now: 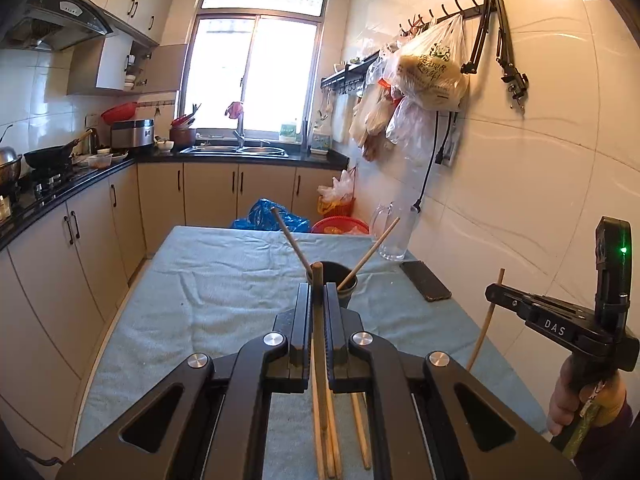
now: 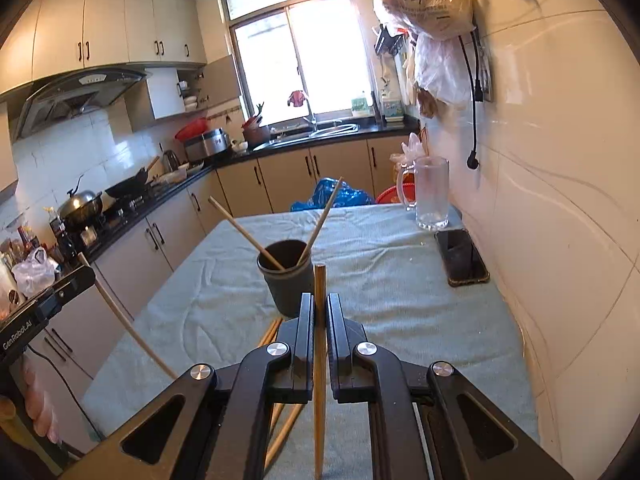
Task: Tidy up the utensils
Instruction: 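Carry the left tool's chopstick above the holder while the right tool carries its own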
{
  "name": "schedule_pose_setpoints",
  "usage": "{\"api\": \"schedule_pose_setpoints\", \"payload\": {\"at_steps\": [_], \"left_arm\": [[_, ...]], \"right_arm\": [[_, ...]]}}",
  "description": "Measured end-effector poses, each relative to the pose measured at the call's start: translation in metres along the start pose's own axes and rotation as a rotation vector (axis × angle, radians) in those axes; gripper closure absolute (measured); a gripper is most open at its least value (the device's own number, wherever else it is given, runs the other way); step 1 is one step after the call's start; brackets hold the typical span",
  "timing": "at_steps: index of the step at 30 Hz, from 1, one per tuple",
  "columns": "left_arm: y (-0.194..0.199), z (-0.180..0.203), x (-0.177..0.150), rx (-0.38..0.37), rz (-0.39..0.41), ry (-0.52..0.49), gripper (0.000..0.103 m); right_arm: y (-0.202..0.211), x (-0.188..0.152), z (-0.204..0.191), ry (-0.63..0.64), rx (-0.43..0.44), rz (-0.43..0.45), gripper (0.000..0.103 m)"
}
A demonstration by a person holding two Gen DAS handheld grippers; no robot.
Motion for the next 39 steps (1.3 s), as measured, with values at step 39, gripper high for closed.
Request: {"api": "schedule_pose_setpoints", "payload": {"at_steps": [39], "left_arm": [[-0.156,0.005,0.135,0.044,0.057,0.080,0.098]], "right_arm": [[-0.105,0.137,-0.003,-0.178,0.028,0.211,0.097]]}}
Point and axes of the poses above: each gripper's, at about its wrist camera, not at the fingertips, and y roughly against the way its jaws point, z to its right, x to its top, the point moved 3 cm from there along -y, roughly the way its jaws point, and after that the axes turned 2 degrees about z, right-handed, at the moved point
